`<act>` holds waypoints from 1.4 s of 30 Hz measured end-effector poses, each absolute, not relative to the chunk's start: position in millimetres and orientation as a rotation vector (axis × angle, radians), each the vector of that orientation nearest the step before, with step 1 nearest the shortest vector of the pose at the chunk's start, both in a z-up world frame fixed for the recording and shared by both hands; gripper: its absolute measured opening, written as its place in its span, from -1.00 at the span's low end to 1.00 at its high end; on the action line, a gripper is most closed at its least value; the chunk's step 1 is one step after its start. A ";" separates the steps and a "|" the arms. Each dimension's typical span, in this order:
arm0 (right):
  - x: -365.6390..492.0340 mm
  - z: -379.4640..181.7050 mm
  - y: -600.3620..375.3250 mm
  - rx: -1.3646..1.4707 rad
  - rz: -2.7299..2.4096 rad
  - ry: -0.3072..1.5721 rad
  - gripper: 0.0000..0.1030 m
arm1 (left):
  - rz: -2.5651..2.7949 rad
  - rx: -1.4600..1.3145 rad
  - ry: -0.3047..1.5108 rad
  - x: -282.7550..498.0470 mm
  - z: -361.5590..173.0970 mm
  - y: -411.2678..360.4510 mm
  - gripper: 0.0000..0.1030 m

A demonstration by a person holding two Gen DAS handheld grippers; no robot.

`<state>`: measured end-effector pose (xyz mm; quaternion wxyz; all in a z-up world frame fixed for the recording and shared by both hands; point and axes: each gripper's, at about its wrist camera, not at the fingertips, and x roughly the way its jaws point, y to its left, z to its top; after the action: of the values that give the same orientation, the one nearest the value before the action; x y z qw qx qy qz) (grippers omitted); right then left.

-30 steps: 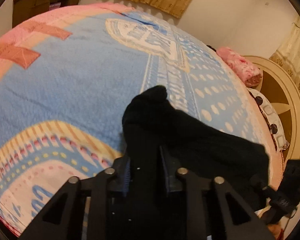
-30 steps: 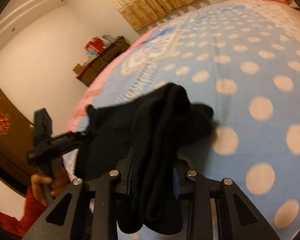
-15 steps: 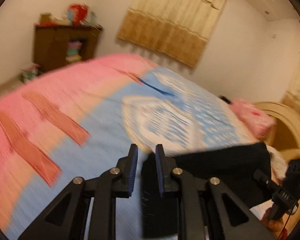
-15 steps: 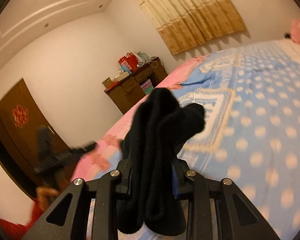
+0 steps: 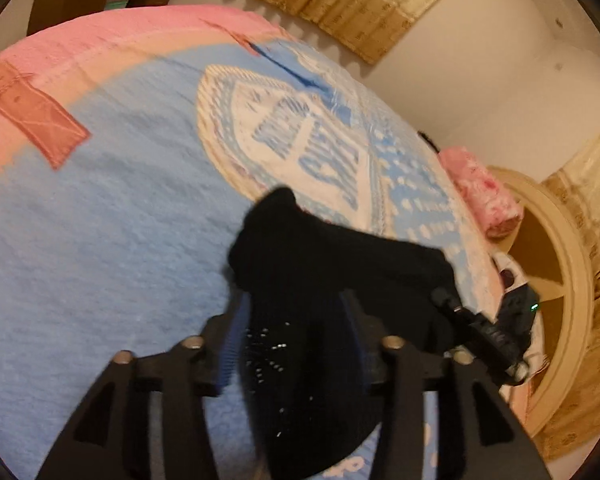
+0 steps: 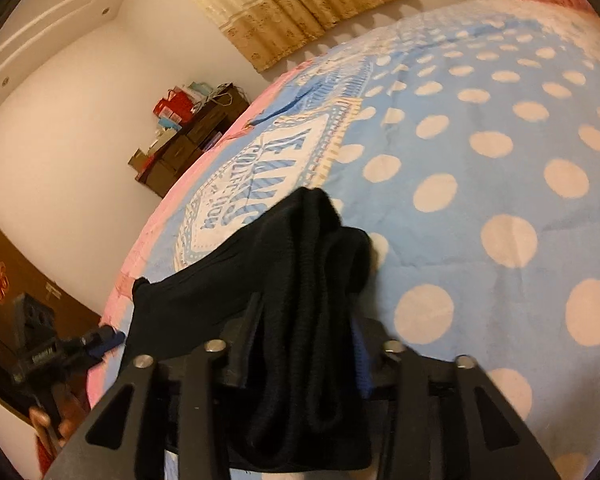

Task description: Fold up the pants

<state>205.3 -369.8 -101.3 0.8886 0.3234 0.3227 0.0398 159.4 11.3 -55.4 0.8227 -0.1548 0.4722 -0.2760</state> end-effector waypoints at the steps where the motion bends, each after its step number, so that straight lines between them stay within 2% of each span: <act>1: 204.8 -104.4 -373.9 0.699 0.089 0.670 -0.03 | -0.592 -0.317 1.024 161.3 -62.4 3.0 0.25; 2: 204.7 -106.3 -374.2 0.717 0.100 0.671 -0.02 | -0.613 -0.325 1.059 164.7 -70.2 -4.2 0.34; 3: 203.8 -106.7 -372.9 0.727 0.106 0.675 -0.01 | -0.634 -0.363 1.125 172.2 -86.6 -10.7 0.34; 6: 210.4 -105.8 -366.1 0.701 0.143 0.707 0.03 | -0.626 -0.466 1.080 179.4 -91.9 -9.0 0.33; 7: 213.6 -105.5 -361.5 0.671 0.152 0.727 0.02 | -0.620 -0.455 1.084 181.1 -90.5 -12.2 0.09; 8: 214.5 -103.0 -357.6 0.646 0.146 0.738 0.01 | -0.616 -0.434 1.083 181.5 -89.1 -15.1 -0.52; 9: 216.0 -100.0 -353.0 0.617 0.142 0.754 -0.18 | -0.636 -0.441 1.085 182.1 -87.4 -17.3 -0.57; 11: 215.0 -91.4 -345.4 0.601 0.149 0.758 -0.37 | -0.651 -0.467 1.079 183.5 -83.1 -14.6 -0.60; 12: 213.0 -83.3 -341.3 0.589 0.149 0.746 -0.41 | -0.663 -0.501 1.071 186.1 -79.3 -10.1 -0.60; 15: 210.0 -53.9 -331.4 0.609 0.215 0.674 -0.42 | -0.684 -0.599 1.044 196.5 -63.3 7.3 -0.61; 20: 234.3 1.9 -295.7 0.564 0.334 0.574 -0.42 | -0.615 -0.550 0.914 212.2 -13.1 47.1 -0.61; 23: 265.1 6.3 -280.6 0.576 0.381 0.545 -0.42 | -0.542 -0.485 0.875 229.7 5.7 77.4 -0.56; 26: 305.7 -23.2 -266.0 0.518 0.338 0.578 -0.37 | -0.392 -0.317 0.855 252.4 -4.3 89.8 -0.26; 27: 321.3 -42.9 -259.9 0.496 0.311 0.609 -0.29 | -0.310 -0.252 0.861 261.7 -14.9 92.6 -0.18; 29: 343.7 -83.5 -250.0 0.413 0.189 0.710 -0.11 | -0.136 -0.164 0.941 280.6 -51.0 105.1 0.09; 30: 352.0 -99.3 -249.7 0.428 0.176 0.768 -0.02 | -0.114 -0.196 0.996 288.6 -69.9 113.7 0.09; 31: 350.8 -96.9 -258.4 0.491 0.199 0.732 0.02 | -0.140 -0.255 0.961 286.3 -76.3 123.6 0.09; 32: 348.5 -94.1 -267.3 0.536 0.194 0.704 0.31 | -0.148 -0.260 0.941 283.9 -74.4 125.2 0.09; 33: 346.6 -95.4 -272.5 0.555 0.175 0.700 0.40 | -0.147 -0.242 0.930 281.5 -71.2 123.6 0.09; 37: 324.7 -89.4 -297.2 0.643 0.081 0.658 0.40 | -0.044 -0.061 0.906 266.8 -53.4 111.4 0.10; 39: 288.7 -74.3 -311.9 0.705 -0.059 0.563 0.40 | 0.003 -0.008 0.837 247.8 -35.6 113.6 0.10; 42: 253.4 -51.3 -308.5 0.706 -0.107 0.531 0.40 | 0.003 0.019 0.756 216.4 -9.4 112.4 0.34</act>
<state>253.4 -308.5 -51.3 0.9026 0.3416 0.2567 -0.0518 216.4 112.4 -9.4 0.9293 0.0093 0.3691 0.0016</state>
